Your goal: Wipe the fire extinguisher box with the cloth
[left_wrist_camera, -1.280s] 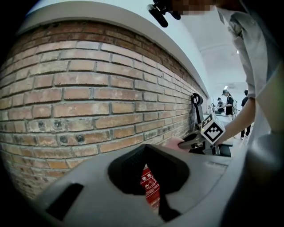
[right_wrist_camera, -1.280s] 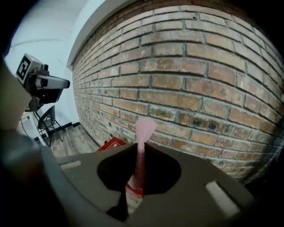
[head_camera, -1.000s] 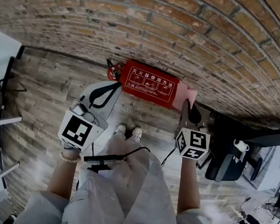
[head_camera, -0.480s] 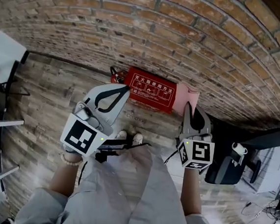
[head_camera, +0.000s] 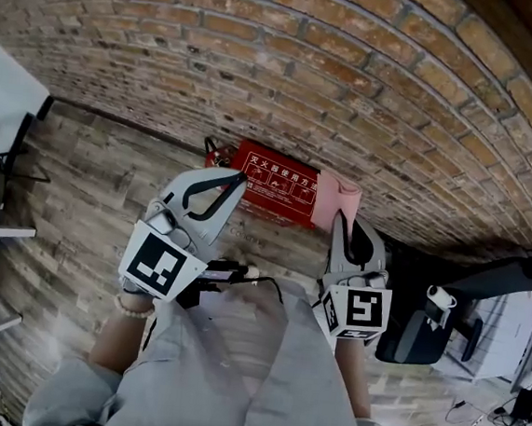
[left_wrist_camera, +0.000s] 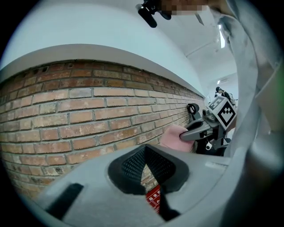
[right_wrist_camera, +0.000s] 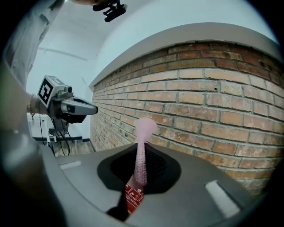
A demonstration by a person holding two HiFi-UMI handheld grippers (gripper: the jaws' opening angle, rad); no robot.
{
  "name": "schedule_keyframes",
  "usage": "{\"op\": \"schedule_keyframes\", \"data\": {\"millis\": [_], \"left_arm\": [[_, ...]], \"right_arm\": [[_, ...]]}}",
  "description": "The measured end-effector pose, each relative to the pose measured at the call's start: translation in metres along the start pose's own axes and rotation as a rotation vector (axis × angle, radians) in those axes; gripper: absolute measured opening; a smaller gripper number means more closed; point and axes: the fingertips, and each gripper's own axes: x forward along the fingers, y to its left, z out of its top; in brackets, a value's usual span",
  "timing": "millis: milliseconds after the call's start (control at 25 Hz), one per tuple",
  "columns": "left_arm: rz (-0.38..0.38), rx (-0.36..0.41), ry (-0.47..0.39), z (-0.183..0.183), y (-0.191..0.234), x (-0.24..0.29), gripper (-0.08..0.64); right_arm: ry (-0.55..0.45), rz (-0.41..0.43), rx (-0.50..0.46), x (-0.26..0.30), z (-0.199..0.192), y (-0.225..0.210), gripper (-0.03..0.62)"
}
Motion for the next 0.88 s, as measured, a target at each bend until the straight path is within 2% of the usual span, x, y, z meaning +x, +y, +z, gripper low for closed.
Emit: {"op": "schedule_keyframes", "data": {"millis": [520,880], "left_arm": [[-0.03,0.0,-0.007,0.0,-0.008,0.007,-0.002],[-0.032,-0.022,0.004,-0.007,-0.005,0.009,-0.002]], "right_arm": [[0.033,0.014,0.015,0.005,-0.006,0.005,0.029],[0.06,0.037,-0.044,0.011,-0.006,0.014,0.029]]}}
